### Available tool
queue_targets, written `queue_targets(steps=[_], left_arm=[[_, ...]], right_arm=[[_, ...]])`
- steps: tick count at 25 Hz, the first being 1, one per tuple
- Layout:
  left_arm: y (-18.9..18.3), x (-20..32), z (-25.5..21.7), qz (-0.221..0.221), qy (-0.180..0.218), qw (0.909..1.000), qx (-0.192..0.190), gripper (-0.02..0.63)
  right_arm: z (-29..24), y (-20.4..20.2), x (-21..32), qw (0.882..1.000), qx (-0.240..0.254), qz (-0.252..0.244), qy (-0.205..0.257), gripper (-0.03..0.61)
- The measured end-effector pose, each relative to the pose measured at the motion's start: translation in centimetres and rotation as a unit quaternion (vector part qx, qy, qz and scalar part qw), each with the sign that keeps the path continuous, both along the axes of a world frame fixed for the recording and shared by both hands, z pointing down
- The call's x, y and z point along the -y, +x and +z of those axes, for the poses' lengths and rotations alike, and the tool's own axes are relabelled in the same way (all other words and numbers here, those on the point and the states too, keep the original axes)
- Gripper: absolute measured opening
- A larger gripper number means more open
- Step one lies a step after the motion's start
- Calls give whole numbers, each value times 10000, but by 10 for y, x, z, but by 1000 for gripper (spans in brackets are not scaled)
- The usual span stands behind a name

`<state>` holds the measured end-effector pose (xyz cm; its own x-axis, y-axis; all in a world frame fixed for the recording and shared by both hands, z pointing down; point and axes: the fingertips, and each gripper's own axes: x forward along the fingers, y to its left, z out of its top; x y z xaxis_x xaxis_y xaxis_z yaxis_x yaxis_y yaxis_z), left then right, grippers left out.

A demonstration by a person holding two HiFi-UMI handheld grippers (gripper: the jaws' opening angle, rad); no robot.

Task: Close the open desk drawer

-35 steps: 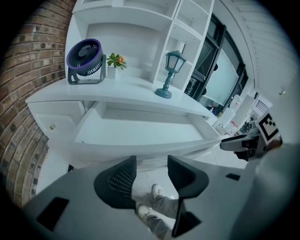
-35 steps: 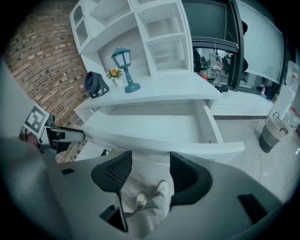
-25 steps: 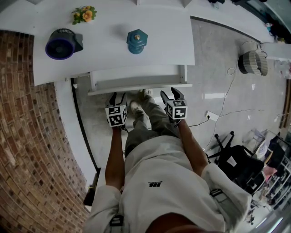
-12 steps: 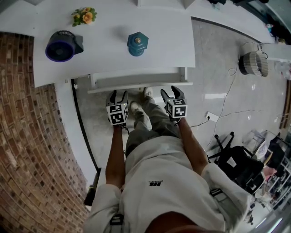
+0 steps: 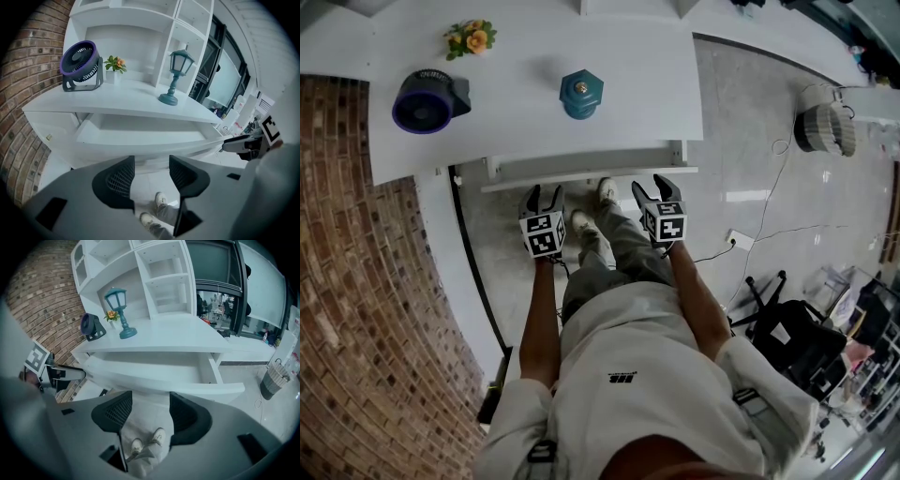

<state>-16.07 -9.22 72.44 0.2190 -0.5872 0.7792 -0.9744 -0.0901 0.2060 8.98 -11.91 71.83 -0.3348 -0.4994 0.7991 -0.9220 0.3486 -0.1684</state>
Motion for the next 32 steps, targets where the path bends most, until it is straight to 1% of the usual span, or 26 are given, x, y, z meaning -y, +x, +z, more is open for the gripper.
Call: queue_targets(steps=[32], left_arm=[[-5, 48, 3, -16, 141, 9999, 96, 244]], right_arm=[[5, -2, 46, 10000, 10, -30, 34, 250]])
